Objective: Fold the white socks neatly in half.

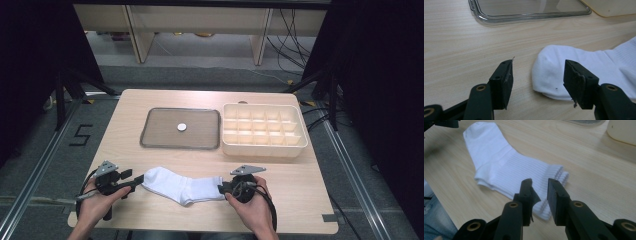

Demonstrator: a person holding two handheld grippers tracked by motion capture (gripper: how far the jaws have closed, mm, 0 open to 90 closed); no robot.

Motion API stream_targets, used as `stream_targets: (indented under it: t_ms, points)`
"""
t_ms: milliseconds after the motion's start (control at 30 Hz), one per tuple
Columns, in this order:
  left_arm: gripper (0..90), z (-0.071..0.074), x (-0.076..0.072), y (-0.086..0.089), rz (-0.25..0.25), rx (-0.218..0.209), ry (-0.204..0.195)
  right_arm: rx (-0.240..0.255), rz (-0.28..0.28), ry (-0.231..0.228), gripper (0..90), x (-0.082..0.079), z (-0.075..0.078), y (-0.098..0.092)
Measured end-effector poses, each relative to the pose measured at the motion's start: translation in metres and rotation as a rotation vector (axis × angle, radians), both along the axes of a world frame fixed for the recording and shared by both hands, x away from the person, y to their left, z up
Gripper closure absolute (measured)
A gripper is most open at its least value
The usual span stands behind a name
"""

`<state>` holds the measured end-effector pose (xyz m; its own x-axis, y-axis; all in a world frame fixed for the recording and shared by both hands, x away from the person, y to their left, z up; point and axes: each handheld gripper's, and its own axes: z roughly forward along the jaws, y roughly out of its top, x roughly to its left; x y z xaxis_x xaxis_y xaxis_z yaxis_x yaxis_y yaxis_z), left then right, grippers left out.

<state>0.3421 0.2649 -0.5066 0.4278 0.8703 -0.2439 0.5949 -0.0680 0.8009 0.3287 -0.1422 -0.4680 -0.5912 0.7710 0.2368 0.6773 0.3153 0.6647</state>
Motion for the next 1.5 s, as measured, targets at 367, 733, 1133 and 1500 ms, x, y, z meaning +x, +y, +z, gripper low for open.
stream_targets:
  t_ms: [367, 733, 1133, 1500]
  points:
    - [41.4, 0.007, 0.009, -0.001, -0.014, 0.043, 0.042, 0.027, -0.007, 0.011, 71.8, 0.006, 0.003, 0.01]
    - [45.6, 0.008, 0.026, -0.003, -0.055, 0.1, 0.093, 0.004, 0.007, 0.027, 72.8, 0.007, 0.01, 0.022]
    - [55.9, 0.0, 0.03, -0.018, -0.153, 0.16, 0.157, -0.022, 0.038, 0.04, 72.9, 0.014, -0.004, 0.025]
    - [66.3, -0.005, 0.027, -0.028, -0.179, 0.206, 0.133, -0.04, 0.059, 0.052, 71.7, 0.015, -0.008, 0.025]
